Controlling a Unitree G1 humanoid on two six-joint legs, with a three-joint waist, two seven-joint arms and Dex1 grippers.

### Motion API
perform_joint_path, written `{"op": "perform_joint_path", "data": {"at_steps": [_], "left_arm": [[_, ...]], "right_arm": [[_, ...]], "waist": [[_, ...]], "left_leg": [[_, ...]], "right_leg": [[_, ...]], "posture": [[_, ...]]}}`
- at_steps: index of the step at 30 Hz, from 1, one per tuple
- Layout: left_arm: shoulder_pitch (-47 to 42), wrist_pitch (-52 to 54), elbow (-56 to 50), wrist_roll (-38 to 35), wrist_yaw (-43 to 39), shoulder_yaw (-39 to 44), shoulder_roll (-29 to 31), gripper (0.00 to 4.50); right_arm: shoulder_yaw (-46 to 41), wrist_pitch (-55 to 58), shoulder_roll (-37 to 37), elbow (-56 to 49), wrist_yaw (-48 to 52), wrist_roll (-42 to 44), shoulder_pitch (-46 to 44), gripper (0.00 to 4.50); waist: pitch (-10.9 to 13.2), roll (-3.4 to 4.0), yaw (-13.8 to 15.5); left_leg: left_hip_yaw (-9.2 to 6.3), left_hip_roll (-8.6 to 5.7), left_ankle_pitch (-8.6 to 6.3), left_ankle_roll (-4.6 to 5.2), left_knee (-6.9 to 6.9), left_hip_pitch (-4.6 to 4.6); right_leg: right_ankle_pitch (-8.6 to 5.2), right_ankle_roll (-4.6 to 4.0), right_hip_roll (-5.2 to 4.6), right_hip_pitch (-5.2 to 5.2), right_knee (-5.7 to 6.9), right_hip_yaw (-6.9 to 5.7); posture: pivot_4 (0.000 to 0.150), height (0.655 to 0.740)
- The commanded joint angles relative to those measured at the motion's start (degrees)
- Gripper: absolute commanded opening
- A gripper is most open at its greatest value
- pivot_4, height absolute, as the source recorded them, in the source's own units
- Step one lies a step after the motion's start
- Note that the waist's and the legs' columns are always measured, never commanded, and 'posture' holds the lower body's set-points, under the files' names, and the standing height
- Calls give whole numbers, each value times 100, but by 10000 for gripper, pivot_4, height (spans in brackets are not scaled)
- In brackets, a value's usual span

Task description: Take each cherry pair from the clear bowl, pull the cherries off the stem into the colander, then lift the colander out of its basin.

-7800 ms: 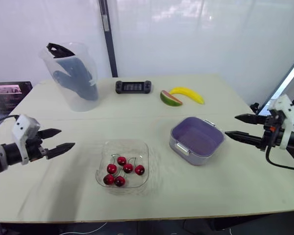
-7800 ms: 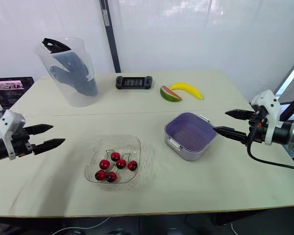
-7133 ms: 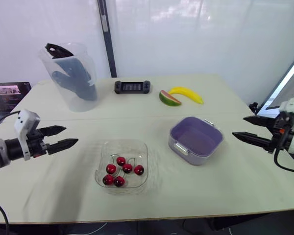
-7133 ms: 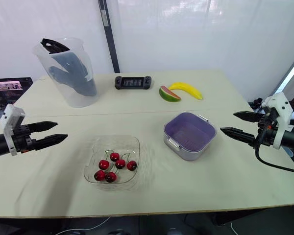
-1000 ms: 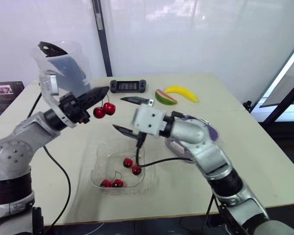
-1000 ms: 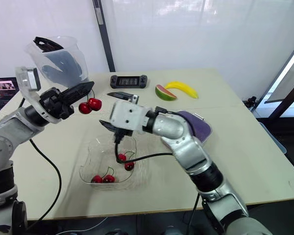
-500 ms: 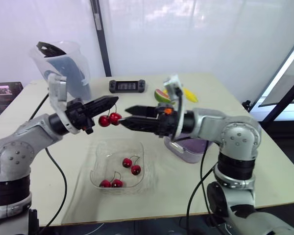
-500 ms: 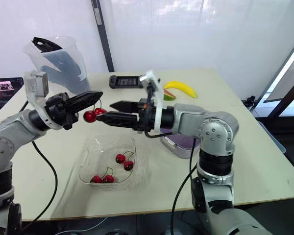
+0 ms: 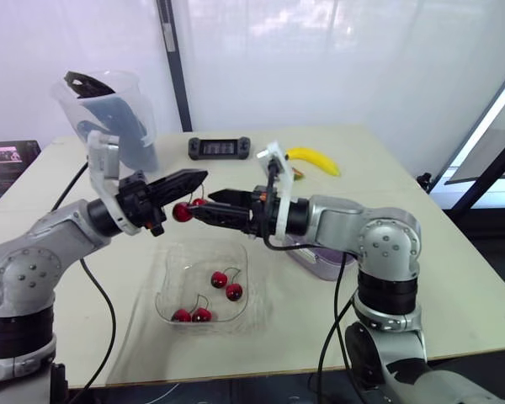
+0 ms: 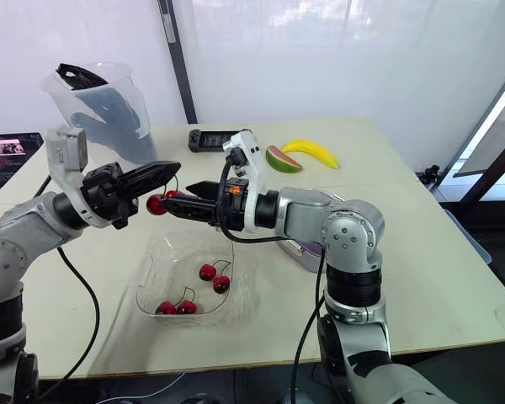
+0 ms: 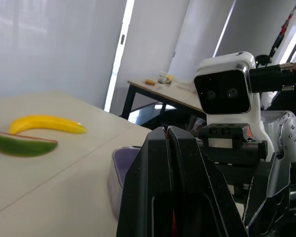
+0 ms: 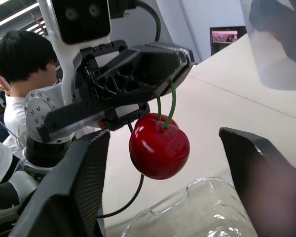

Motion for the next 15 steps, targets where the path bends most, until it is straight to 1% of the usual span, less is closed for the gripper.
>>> {"op": "perform_joint_path", "data": {"at_steps": [1,2,10,15], "left_arm": [[-8,-76,-177,30,-28,-11,13,0],[-9,-83,-175,31,-30,-16,17,0],[15,-144,-168,114,-40,-59,-10,0],[29,-152,-156,142,-47,-11,13,0]], "right_arm": [[129,-154,1,-35,2,37,-2,19770],[147,-171,-13,-27,6,44,-3,14491],[168,-295,-7,157,-26,77,-93,14491],[241,-251,-199,128,62,92,-22,14491]], "waist": [[0,0,1],[0,0,4],[0,0,2],[0,0,6]], "left_leg": [[0,0,0,0,0,0],[0,0,0,0,0,0],[0,0,0,0,0,0],[0,0,0,0,0,0]], "right_leg": [[0,0,0,0,0,0],[0,0,0,0,0,0],[0,0,1,0,0,0],[0,0,1,0,-1,0]], "posture": [[1500,7400],[1500,7400],[1500,7400],[1500,7400]]}}
